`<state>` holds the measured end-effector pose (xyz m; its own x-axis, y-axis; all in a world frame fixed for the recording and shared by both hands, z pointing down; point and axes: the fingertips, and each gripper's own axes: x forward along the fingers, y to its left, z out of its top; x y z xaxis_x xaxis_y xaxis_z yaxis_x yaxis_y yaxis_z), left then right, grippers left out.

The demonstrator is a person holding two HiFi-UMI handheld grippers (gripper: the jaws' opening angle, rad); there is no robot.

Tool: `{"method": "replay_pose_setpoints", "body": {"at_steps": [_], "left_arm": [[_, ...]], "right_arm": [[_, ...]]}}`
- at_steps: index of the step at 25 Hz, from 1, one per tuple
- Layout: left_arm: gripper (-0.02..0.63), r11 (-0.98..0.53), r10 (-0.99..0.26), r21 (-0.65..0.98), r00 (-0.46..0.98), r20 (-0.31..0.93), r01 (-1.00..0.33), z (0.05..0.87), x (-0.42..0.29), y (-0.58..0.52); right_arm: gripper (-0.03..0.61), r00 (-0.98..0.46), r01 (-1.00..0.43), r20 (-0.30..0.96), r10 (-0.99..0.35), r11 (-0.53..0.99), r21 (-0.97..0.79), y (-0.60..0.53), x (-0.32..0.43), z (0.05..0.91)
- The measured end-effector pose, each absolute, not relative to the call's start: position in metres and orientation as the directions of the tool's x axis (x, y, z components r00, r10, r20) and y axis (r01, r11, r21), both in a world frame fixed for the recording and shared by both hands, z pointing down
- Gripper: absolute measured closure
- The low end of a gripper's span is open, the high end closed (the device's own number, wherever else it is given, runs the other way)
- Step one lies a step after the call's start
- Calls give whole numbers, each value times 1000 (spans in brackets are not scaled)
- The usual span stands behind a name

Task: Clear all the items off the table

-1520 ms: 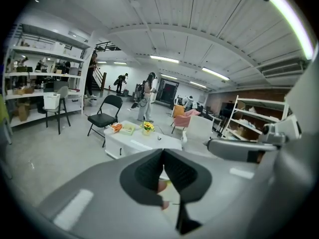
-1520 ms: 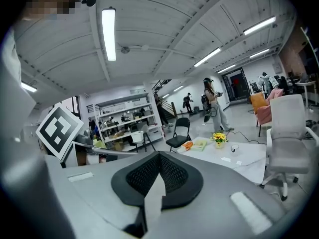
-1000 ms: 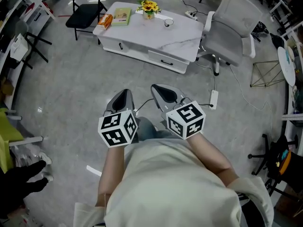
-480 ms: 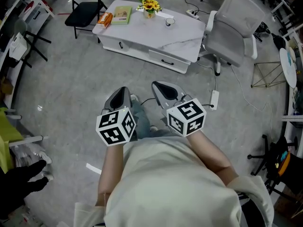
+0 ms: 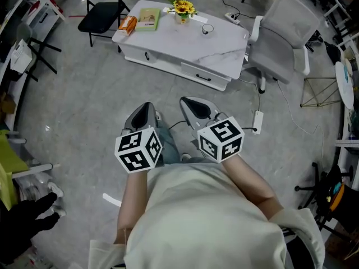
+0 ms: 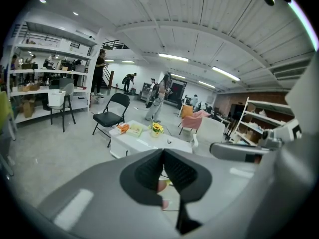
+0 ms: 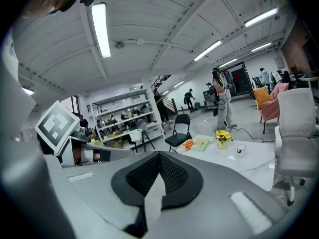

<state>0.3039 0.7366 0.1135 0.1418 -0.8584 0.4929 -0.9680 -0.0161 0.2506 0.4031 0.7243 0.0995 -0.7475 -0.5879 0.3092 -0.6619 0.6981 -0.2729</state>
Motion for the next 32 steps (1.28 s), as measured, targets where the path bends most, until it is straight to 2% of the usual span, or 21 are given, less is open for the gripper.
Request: {"method": "replay_pose_setpoints", "body": {"at_steps": [32], "left_arm": [[604, -160, -802, 258, 278, 529, -953, 114, 184, 521]], "right_arm": [[581, -673, -737, 372, -639, 620, -268, 521, 270, 100]]}}
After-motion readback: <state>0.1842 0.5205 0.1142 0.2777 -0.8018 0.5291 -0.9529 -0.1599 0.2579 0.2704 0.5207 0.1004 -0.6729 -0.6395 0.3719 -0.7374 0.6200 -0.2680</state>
